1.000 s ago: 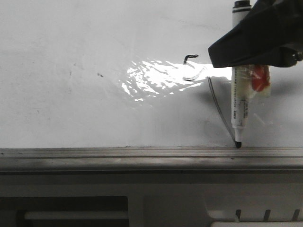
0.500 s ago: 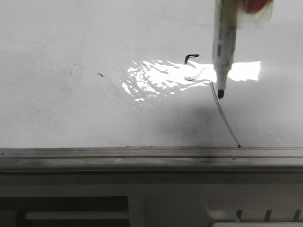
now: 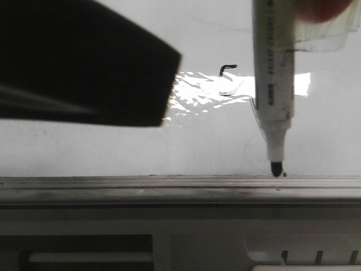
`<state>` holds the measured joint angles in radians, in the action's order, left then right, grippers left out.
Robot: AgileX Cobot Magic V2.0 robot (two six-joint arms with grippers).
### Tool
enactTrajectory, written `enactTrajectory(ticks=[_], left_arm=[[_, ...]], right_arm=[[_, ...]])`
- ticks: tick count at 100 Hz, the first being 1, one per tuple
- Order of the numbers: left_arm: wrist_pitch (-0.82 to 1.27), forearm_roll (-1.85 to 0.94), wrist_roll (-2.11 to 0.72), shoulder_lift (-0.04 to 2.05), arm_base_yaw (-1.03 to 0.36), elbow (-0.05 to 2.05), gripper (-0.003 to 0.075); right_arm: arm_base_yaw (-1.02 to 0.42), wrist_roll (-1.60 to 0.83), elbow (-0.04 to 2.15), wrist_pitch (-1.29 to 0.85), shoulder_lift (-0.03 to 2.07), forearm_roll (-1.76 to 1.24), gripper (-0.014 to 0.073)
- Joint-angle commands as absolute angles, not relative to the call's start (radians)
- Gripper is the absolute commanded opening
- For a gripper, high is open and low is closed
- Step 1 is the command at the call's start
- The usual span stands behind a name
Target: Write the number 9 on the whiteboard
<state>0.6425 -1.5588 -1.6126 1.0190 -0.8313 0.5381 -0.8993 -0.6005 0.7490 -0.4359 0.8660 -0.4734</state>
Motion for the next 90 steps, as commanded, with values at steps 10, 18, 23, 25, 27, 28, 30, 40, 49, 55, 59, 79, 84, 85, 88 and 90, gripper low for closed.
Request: enactTrajectory(ticks=[10,18,23,25,27,28,30,40,49,55,59,79,84,85,88,90], left_arm=[[0.781,-1.687,-1.738,1.115,-0.833,0.599,0.04],[0.814,-1.687,-1.774,1.148,-0.833,0.605,0.04],[0.824,-1.702,-1.79,1.164,-0.833,0.605,0.04],[0.823,-1.71,-1.795,1.171,-0.833,0.605,0.04],[0.823,-1.716,-1.798,1.174,-0.833,0.605,0.04],[0.825,-1.723,-1.801,1.176,-0.833,0.605,0.04],[0.824,-1.736,-1.803,1.179,-0.833,0.605,0.04],[0.824,-1.806,-1.84,1.181,-0.833,0.605,0.04],[0.824,-1.861,-1.87,1.181,-0.833,0.605,0.04],[0.824,-1.861,-1.87,1.181,-0.833,0.607,0.04],[0.824,-1.861,-1.87,1.181,-0.833,0.607,0.04],[0.857,-1.861,-1.87,1.181,-0.833,0.612,0.04],[0.857,-1.861,-1.87,1.181,-0.833,0.612,0.04],[0.857,-1.861,-1.87,1.181,-0.833,0.612,0.04],[0.857,-1.861,-1.87,1.181,-0.833,0.612,0.04],[0.857,-1.861,-1.87,1.181,-0.833,0.612,0.04]], right_arm=[[-0.969,-0.611,0.786,-0.349,0.862,-0.531,-0.0077],[-1.006,-0.611,0.786,-0.312,0.862,-0.54,-0.0077],[-1.026,-0.611,0.786,-0.293,0.862,-0.54,-0.0077],[-1.033,-0.611,0.786,-0.285,0.862,-0.54,-0.0077],[-1.04,-0.611,0.786,-0.278,0.862,-0.54,-0.0077],[-1.042,-0.611,0.786,-0.276,0.862,-0.54,-0.0077],[-1.048,-0.611,0.786,-0.273,0.862,-0.54,-0.0077],[-1.066,-0.611,0.786,-0.268,0.862,-0.54,-0.0077],[-1.072,-0.611,0.786,-0.27,0.869,-0.547,-0.0077],[-1.072,-0.611,0.786,-0.274,0.88,-0.563,-0.0077],[-1.072,-0.611,0.786,-0.28,0.882,-0.568,-0.0077],[-1.072,-0.611,0.783,-0.33,0.922,-0.576,-0.0077],[-1.072,-0.611,0.783,-0.337,0.93,-0.584,-0.0077],[-1.072,-0.611,0.783,-0.337,0.93,-0.586,-0.0077],[-1.072,-0.611,0.783,-0.337,0.93,-0.591,-0.0077],[-1.072,-0.611,0.783,-0.337,0.93,-0.591,-0.0077]])
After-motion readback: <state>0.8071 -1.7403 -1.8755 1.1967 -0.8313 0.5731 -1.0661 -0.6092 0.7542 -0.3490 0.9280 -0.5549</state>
